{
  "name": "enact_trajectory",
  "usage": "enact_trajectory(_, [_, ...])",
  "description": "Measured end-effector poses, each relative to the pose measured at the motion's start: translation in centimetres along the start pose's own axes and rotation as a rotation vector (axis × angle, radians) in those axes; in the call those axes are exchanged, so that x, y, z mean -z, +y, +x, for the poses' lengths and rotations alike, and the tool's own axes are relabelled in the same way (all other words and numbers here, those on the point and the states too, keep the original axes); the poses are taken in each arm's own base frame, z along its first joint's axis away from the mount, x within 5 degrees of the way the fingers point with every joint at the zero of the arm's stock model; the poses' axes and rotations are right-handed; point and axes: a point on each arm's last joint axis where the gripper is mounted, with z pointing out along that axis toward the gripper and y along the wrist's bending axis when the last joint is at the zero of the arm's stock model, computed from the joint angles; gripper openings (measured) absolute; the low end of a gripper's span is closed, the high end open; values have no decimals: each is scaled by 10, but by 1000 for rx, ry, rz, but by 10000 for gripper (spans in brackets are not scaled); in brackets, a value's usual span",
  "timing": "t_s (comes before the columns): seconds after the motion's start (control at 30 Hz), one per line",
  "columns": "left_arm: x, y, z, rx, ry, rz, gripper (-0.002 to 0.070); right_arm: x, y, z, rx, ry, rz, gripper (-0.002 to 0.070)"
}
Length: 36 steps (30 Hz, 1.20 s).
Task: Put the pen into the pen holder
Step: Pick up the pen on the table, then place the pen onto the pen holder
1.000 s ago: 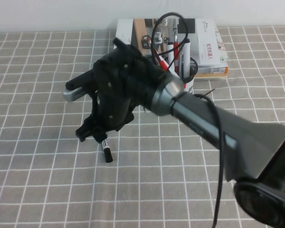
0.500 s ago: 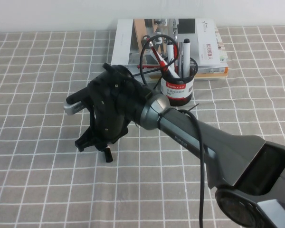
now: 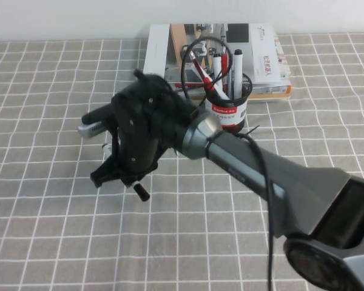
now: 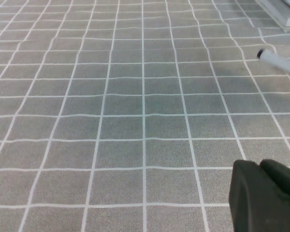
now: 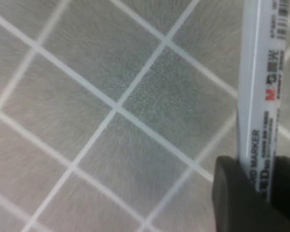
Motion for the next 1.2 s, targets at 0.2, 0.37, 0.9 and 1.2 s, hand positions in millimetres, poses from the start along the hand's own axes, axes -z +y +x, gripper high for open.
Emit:
enact_trajectory(0.2, [0,0,0,0,0,0,-3,54,4,2,25,-56,20,95])
enact_trajectory(0.37, [0,0,0,0,0,0,-3,84,3,20,12,-81,8,95])
enact_trajectory(0.9, [0,0,0,0,0,0,-3,114,-62,148,-117,-1134,-243,94])
enact_trajectory(1.2, [0,0,0,0,0,0,-3,122,-115,140,-84,-1395,15,94])
